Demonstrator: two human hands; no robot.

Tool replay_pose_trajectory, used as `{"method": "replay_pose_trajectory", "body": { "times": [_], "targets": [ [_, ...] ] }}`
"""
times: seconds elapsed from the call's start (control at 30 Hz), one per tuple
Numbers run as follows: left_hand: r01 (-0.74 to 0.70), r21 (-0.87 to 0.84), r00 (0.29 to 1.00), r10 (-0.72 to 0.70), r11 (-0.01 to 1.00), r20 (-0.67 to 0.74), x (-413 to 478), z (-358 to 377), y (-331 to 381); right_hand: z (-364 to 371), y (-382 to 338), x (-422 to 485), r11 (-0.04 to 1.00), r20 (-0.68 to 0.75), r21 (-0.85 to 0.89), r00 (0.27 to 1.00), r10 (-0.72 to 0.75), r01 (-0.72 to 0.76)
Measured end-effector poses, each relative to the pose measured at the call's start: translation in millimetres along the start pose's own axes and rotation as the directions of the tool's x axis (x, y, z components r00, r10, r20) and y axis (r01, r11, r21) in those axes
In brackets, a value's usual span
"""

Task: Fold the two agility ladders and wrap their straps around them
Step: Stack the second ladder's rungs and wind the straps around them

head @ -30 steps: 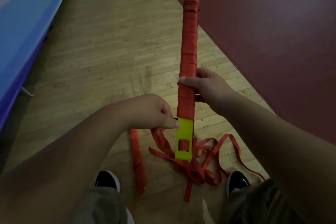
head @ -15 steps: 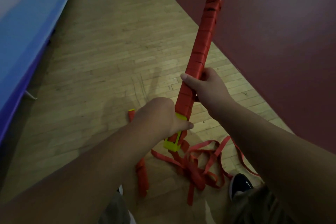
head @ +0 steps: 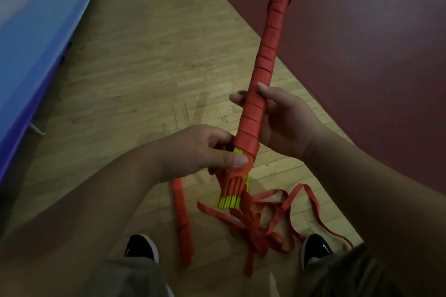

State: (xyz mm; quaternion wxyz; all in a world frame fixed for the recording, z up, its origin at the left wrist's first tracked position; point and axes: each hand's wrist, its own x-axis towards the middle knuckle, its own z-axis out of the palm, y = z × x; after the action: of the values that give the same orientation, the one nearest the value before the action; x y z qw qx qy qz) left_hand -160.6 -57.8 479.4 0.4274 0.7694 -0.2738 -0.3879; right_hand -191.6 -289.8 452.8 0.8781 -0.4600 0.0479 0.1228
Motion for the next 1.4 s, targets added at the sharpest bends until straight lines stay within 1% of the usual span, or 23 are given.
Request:
{"method": "replay_pose_trajectory", "body": {
  "times": [0.07, 0.13, 0.2, 0.3, 0.43, 0.53, 0.63, 0.67, 0.77, 0.87, 0.93, 1.03, 1.13, 1.27, 1.4],
  "targets": [
    [-0.031, -0.077, 0.998, 0.035, 0.997, 0.05, -5.0, -2.6, 0.2, -2.6, -5.0, -1.8, 1.0, 0.122, 0.025, 0.993, 0.01, -0.013],
    [-0.051, -0.104, 0.995, 0.059, 0.993, 0.076, -6.5, -3.8, -1.4, -5.1, -8.9, -2.1, 0.999, 0.195, 0.021, 0.981, 0.02, -0.025],
    [-0.051, -0.08, 0.993, 0.059, 0.995, 0.099, -7.0, -4.4, -0.5, -5.8, -9.7, -1.8, 0.999, 0.221, -0.016, 0.975, 0.033, -0.03],
    [-0.025, -0.005, 0.992, 0.025, 1.0, 0.128, -7.0, -7.0, 0.4, -4.8, -7.4, -0.7, 0.998, 0.206, -0.061, 0.978, 0.045, -0.033],
    [-0.005, 0.093, 0.994, -0.005, 0.996, 0.109, -8.7, -7.0, 3.8, 0.0, -3.7, -1.7, 0.995, 0.117, -0.093, 0.992, 0.045, -0.034],
    [0.059, 0.203, 0.996, -0.07, 0.977, 0.05, -7.7, -7.5, 4.7, 3.0, 0.5, 0.8, 0.99, 0.033, -0.138, 0.999, 0.024, -0.019],
    [0.116, 0.338, 0.993, -0.117, 0.934, -0.016, -3.8, -7.4, 1.1, 2.3, 7.2, 6.6, 0.953, -0.029, -0.303, 1.0, 0.01, -0.018],
    [0.135, 0.38, 0.991, -0.132, 0.915, -0.035, -2.5, -7.2, -0.7, 1.3, 9.7, 8.5, 0.942, -0.049, -0.334, 0.999, 0.005, -0.021],
    [0.203, 0.488, 0.979, -0.175, 0.849, -0.103, -0.3, -6.8, -6.4, 1.4, 15.0, 11.0, 0.94, -0.102, -0.34, 0.995, -0.015, -0.021],
    [0.248, 0.526, 0.969, -0.203, 0.813, -0.143, -0.6, -4.9, -6.7, 3.7, 19.4, 13.0, 0.93, -0.139, -0.366, 0.99, -0.037, -0.016],
    [0.271, 0.568, 0.963, -0.213, 0.777, -0.167, 0.0, -0.8, -5.0, 2.1, 25.2, 16.8, 0.925, -0.199, -0.379, 0.978, -0.055, -0.025],
    [0.322, 0.628, 0.947, -0.225, 0.708, -0.231, 5.0, 8.2, -6.8, 2.5, 35.2, 21.1, 0.913, -0.297, -0.406, 0.95, -0.097, -0.034],
    [0.376, 0.66, 0.924, -0.217, 0.651, -0.313, 15.3, 21.4, -12.6, 4.3, 42.5, 22.5, 0.893, -0.366, -0.449, 0.919, -0.145, -0.038],
    [0.437, 0.648, 0.895, -0.228, 0.624, -0.384, 26.8, 39.8, -14.7, 7.1, 45.3, 22.6, 0.883, -0.42, -0.469, 0.886, -0.195, -0.028],
    [0.457, 0.669, 0.882, -0.203, 0.586, -0.424, 30.1, 45.6, -12.4, 6.5, 45.6, 21.2, 0.871, -0.43, -0.49, 0.875, -0.222, -0.02]
  ]
}}
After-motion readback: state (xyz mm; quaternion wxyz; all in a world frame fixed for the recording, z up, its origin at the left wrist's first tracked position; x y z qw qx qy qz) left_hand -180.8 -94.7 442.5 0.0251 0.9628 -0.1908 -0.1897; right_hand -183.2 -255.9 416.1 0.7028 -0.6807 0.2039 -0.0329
